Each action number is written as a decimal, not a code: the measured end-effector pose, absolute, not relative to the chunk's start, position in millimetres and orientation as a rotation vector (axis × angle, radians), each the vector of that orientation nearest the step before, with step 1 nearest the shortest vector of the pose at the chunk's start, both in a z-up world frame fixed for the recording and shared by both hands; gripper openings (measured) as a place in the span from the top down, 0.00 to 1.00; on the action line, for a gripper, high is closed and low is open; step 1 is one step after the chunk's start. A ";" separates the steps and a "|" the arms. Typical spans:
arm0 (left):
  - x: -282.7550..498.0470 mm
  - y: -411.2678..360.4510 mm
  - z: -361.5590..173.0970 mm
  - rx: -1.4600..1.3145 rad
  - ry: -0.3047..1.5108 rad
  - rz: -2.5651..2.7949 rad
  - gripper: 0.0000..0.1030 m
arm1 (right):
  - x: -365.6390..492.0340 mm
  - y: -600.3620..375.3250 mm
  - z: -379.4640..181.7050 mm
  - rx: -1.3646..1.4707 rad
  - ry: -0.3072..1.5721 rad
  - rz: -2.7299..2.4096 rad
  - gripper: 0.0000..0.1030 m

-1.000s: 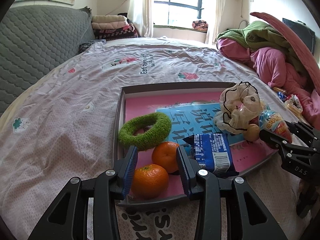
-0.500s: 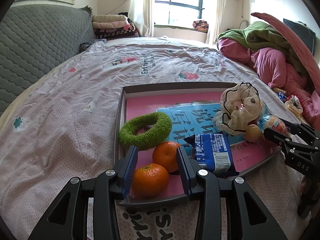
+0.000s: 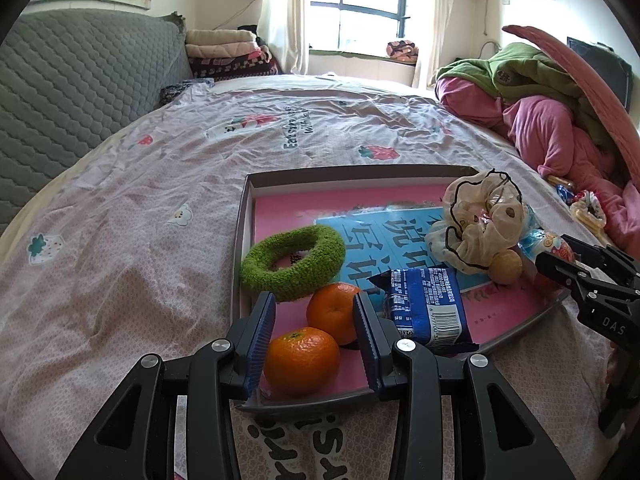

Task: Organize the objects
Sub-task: 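Lower the orange into the box and open left gripper while right gripper releases the snack bag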

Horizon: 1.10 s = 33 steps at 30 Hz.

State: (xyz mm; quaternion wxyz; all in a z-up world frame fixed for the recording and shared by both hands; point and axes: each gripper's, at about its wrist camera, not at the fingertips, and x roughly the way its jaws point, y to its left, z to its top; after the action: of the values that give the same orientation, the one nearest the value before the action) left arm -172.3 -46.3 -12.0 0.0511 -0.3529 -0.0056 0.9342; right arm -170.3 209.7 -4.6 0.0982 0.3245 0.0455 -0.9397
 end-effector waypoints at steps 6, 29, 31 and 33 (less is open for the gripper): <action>-172.4 -46.3 -12.0 -1.078 -0.014 2.844 0.60 | -169.5 209.9 -4.1 0.958 0.130 -2.781 0.45; -147.2 -50.2 12.7 -1.039 -0.069 2.874 0.38 | -134.1 204.3 24.4 0.796 0.077 -2.766 0.39; -140.4 -49.1 16.7 -1.024 -0.061 2.891 0.35 | -128.2 203.9 27.6 0.781 0.072 -2.766 0.39; -133.5 -47.8 19.7 -1.012 -0.052 2.910 0.31 | -122.5 203.4 30.6 0.767 0.066 -2.770 0.38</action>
State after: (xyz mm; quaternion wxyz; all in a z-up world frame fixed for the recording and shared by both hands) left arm -133.5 -47.8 19.7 0.0303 -0.3282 -0.0168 0.9440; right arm -122.5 203.4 30.6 0.1329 0.2646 0.0226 -0.9549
